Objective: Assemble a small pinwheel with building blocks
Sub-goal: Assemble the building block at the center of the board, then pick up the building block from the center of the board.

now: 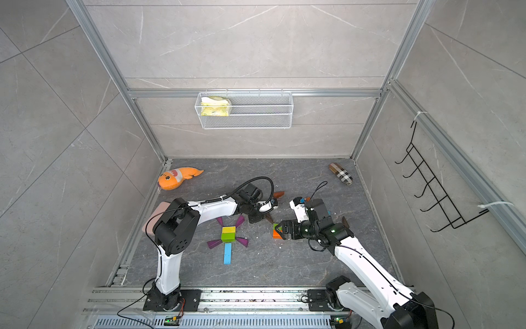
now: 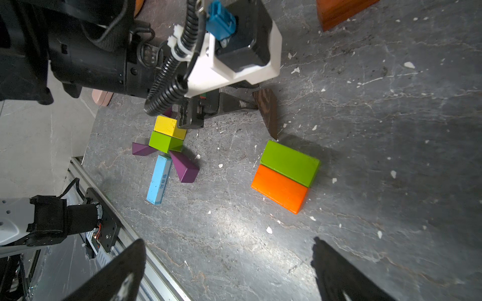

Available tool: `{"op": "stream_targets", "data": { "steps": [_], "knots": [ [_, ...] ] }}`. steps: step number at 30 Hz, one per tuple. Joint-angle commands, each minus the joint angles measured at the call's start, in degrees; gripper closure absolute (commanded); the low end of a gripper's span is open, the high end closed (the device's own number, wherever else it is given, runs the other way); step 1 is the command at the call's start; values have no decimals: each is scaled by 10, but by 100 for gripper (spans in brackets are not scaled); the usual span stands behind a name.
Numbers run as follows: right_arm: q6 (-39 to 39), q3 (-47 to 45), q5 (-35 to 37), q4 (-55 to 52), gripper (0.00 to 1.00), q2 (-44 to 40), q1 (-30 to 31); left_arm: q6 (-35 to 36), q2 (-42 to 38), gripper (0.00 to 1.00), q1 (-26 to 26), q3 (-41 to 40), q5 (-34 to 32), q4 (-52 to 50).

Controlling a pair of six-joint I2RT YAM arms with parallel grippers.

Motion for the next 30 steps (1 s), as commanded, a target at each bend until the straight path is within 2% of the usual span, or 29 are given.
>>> {"op": "stream_targets", "data": {
  "steps": [1,8,15,22,26,30],
  "knots": [
    [-13,7,3,-6,0,5,-2,3,1,68,-3,7,29,0],
    [-11,10,8,-9,0,1,-1,1,-6,66,-4,2,27,11],
    [27,53,85,-40,0,-1,-16,25,-40,65,-1,-1,43,-26],
    [20,193,150,-108,1,147,-95,32,-112,64,7,-35,33,-32],
    [-13,261,227,-131,6,237,-116,0,-178,63,13,-67,18,-12],
    [-46,308,270,-124,12,326,-125,-37,-244,58,19,-115,38,20]
  ]
}}
